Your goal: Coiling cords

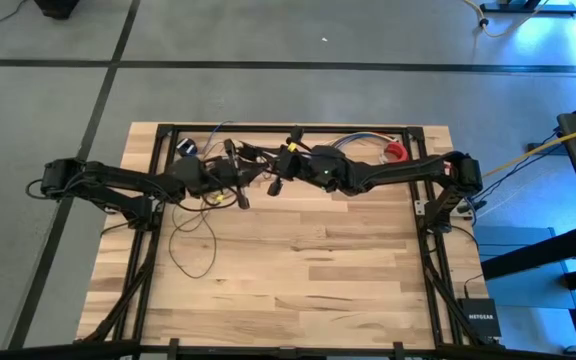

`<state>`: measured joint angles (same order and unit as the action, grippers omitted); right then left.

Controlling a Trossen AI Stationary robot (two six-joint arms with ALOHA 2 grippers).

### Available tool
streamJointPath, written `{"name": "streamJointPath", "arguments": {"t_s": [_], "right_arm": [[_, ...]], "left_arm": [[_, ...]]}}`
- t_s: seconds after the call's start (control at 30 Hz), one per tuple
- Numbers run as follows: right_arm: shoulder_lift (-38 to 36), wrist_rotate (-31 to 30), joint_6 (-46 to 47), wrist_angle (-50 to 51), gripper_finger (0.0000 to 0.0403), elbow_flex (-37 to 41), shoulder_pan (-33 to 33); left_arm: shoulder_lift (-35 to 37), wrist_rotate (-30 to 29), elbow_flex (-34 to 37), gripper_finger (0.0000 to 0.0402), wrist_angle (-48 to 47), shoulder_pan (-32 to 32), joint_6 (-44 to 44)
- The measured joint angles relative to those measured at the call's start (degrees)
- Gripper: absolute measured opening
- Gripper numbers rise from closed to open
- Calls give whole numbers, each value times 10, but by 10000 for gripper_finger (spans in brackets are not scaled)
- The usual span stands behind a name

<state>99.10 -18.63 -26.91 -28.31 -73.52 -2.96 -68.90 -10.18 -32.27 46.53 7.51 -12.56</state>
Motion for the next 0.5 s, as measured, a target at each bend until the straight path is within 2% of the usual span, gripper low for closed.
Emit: {"name": "streamJointPath", "arguments": {"t_s": [0.3, 0.5], "right_arm": [[-24, -11, -14, -50, 1, 0, 18], [-58, -44, -46, -7, 1, 0, 46]], "left_arm": [[0, -25, 0, 1, -102, 2, -4], [0, -70, -1, 1, -145, 2, -27]]}}
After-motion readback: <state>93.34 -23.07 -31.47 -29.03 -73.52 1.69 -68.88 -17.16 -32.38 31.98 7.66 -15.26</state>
